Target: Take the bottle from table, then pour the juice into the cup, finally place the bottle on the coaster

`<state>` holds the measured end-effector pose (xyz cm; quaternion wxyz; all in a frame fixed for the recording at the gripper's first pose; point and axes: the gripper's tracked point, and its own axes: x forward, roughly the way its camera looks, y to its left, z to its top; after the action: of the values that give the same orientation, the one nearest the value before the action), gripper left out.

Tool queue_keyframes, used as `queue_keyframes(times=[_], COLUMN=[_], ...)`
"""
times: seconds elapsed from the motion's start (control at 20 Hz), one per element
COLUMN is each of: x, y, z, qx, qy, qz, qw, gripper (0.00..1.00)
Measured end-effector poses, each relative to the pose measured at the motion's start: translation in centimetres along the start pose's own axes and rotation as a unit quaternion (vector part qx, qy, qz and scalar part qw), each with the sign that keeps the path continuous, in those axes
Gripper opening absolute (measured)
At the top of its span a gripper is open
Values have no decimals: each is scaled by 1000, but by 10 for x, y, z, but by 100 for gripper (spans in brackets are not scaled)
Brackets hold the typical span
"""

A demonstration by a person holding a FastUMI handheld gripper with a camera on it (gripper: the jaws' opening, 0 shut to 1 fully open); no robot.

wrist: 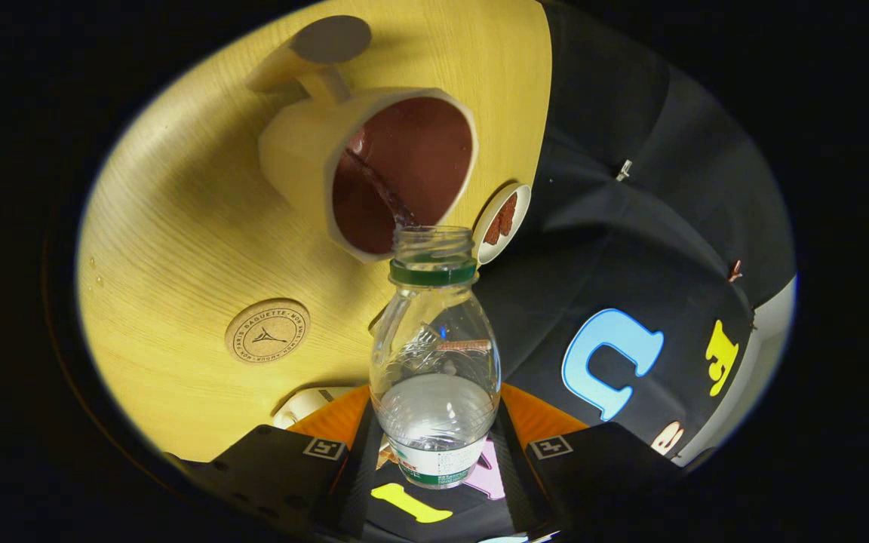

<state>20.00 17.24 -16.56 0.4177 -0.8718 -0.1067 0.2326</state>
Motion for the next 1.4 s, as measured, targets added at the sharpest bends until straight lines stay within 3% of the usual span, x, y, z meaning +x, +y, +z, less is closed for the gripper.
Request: queue_keyframes(times=[0.95,1.4], x=[-5,-3], y=[-34,-28], z=[14,12], qx=[-91,-102], qy=[-21,-25], qz=[-53,-44], qw=[994,994], gripper=[73,73])
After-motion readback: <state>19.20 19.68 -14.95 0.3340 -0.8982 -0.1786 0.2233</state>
